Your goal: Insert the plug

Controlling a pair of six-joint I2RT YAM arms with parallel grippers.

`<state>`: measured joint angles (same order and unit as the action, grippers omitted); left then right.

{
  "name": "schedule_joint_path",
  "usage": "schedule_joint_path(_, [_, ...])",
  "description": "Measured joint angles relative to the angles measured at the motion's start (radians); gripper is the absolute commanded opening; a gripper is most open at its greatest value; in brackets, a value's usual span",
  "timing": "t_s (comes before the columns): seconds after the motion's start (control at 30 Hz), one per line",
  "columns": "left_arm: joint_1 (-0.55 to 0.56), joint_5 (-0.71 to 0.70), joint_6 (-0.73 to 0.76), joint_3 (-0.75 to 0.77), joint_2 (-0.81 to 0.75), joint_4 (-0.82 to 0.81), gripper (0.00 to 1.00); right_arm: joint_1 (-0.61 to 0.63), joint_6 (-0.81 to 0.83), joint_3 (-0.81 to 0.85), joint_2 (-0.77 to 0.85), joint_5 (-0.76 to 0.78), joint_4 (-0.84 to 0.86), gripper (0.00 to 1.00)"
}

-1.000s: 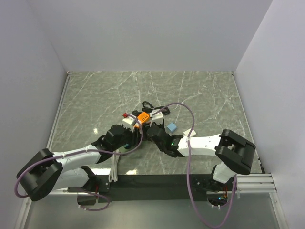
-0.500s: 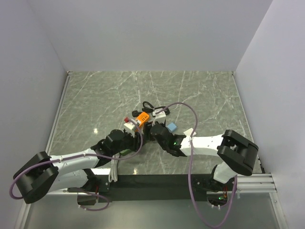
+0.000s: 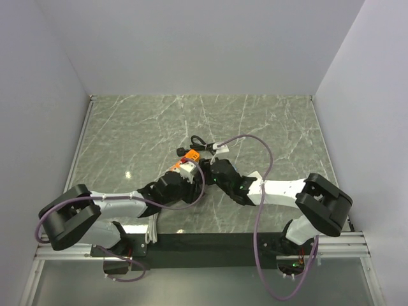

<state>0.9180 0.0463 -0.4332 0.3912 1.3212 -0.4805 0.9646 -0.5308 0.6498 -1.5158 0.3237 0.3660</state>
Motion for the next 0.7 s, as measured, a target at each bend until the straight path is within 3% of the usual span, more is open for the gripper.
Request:
schedule_joint_path(0.4, [-0.019, -0.018, -0.03, 0.086, 0.049, 0.144, 0.4, -0.105, 0.081, -0.053, 0.141, -0.225, -0.128, 0.0])
schedule_joint_path(0.7, [-0.026, -0.025, -0.143, 0.096, 0.018, 0.23, 0.4, -0.164, 0.132, -0.115, 0.24, -0.326, -0.177, 0.0])
